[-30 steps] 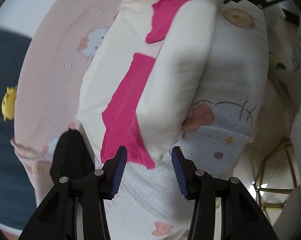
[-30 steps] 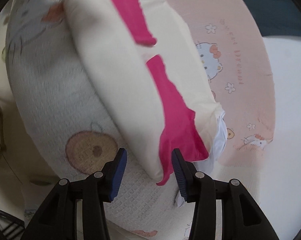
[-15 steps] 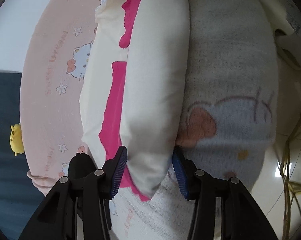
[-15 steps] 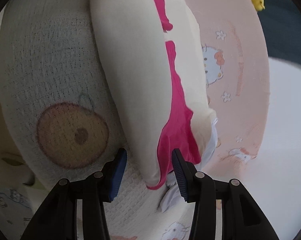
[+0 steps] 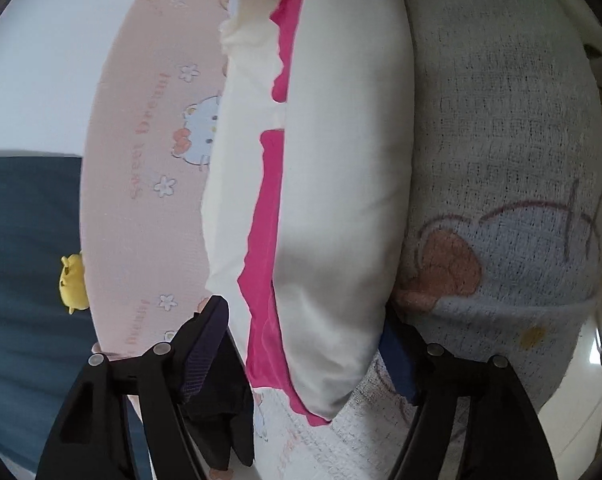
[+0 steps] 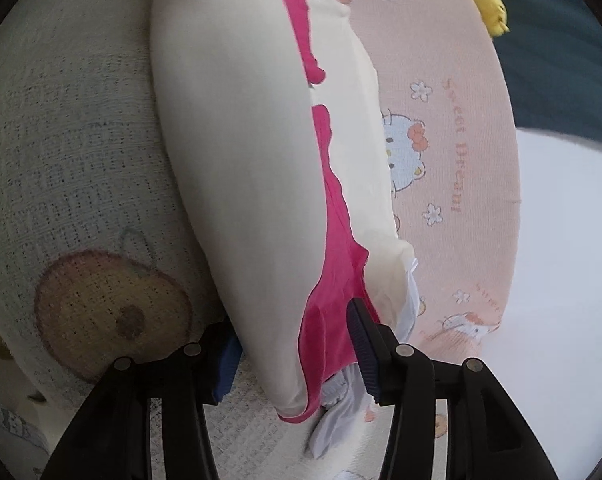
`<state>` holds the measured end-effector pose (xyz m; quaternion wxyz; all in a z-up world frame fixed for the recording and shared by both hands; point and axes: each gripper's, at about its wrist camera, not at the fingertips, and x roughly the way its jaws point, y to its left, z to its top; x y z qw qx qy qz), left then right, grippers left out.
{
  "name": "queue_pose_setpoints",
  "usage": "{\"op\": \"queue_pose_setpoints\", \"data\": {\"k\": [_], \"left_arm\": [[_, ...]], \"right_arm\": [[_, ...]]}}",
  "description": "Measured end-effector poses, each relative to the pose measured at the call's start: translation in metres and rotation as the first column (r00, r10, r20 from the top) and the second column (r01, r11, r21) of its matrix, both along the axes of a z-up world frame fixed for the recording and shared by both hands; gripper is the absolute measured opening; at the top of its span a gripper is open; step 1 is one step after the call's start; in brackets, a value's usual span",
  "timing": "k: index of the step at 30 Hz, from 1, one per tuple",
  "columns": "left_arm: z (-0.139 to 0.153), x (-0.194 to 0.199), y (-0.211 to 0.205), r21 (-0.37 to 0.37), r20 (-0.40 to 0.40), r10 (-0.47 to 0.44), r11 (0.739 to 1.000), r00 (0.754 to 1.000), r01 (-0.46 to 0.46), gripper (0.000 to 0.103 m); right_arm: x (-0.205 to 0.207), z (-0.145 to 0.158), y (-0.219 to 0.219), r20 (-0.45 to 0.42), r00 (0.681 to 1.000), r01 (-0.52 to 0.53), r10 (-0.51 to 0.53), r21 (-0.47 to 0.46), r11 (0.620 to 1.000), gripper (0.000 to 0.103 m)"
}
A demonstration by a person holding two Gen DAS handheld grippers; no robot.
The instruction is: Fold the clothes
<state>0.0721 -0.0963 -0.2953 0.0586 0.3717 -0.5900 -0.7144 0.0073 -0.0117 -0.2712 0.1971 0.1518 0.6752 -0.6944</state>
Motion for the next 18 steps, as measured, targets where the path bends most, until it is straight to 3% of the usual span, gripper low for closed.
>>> {"op": "queue_pose_setpoints", "data": {"k": [3,8,11,12,14,16,18], "left_arm": [[0.002,-0.001,-0.002,0.017,-0.006,0.005,1.0,1.0,-0.005,0.071],[-0.001,0.005,0.003,-0.022,-0.044,-0.023,1.0,0.999,0.022,0.071],[-0.004,0.008,0.007,-0.046,-0.046,-0.031,0.999,0.998,0.029,0.066],[-0.004,0.01,0.007,-0.031,-0.031,-0.028,0.999,0.999,0.027,0.063],[-0.004,0.014,0.007,0.015,0.003,-0.028,1.0,1.0,0.027,0.039],[-0.008,0.019,0.006,0.04,0.03,-0.049,0.998,0.998,0.048,0.022],[-0.013,0.023,0.006,0.031,0.033,-0.07,0.997,0.997,0.069,0.02]], "right_arm": [[-0.003,0.002,0.003,0.023,1.0,0.006,-0.005,-0.035,0.999,0.049],[-0.011,0.006,0.006,0.094,0.995,0.04,-0.031,-0.094,0.995,0.048],[-0.012,0.006,0.005,0.116,0.992,0.054,-0.043,-0.094,0.994,0.027],[-0.012,0.006,0.005,0.123,0.991,0.059,-0.047,-0.094,0.994,0.019],[-0.013,0.005,0.004,0.138,0.989,0.069,-0.056,-0.093,0.993,0.018],[-0.013,0.005,0.003,0.152,0.986,0.078,-0.064,-0.093,0.993,0.018],[-0.014,0.004,0.002,0.166,0.983,0.088,-0.072,-0.092,0.992,0.018]]}}
